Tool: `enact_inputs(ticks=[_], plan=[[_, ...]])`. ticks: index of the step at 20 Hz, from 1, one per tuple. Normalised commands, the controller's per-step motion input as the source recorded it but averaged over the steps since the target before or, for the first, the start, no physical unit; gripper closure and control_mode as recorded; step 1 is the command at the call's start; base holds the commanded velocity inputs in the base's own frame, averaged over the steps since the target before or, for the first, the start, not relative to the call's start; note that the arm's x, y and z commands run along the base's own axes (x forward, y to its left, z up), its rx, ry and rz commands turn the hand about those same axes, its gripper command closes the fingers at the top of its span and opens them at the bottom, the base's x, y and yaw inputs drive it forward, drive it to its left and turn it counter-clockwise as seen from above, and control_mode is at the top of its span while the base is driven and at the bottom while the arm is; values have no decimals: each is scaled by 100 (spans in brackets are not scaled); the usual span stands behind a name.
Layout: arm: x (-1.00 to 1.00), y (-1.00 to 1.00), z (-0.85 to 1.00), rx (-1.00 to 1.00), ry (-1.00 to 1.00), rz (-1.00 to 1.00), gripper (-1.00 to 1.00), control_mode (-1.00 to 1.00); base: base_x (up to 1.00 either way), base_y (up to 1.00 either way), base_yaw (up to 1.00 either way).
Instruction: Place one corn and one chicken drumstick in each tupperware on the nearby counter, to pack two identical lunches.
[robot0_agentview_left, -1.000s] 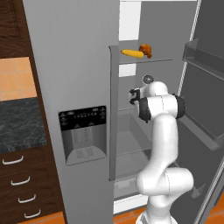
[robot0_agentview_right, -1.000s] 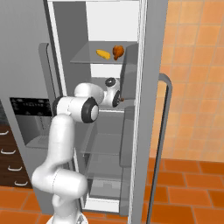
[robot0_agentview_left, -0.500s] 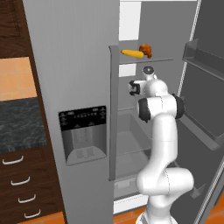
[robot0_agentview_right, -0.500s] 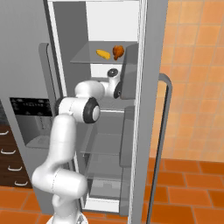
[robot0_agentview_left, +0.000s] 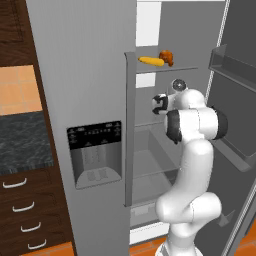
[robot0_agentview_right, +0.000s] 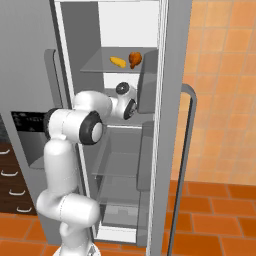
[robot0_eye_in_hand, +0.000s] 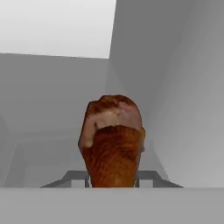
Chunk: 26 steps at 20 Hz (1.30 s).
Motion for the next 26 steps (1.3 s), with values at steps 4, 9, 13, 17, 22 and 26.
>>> enact_inputs(ticks=[4, 9, 13, 17, 22, 26], plan=[[-100, 0, 45, 0, -21, -3, 100, -100, 0, 0, 0], [-86, 13, 84, 6, -3, 0, 100, -100, 0, 0, 0], [-92, 20, 91, 11, 11, 0, 100, -100, 0, 0, 0], [-100, 8, 54, 7, 7, -2, 100, -100, 0, 0, 0], [-100, 24, 34, 0, 5, -3, 100, -100, 0, 0, 0], [-100, 34, 21, 0, 6, 0, 100, -100, 0, 0, 0]])
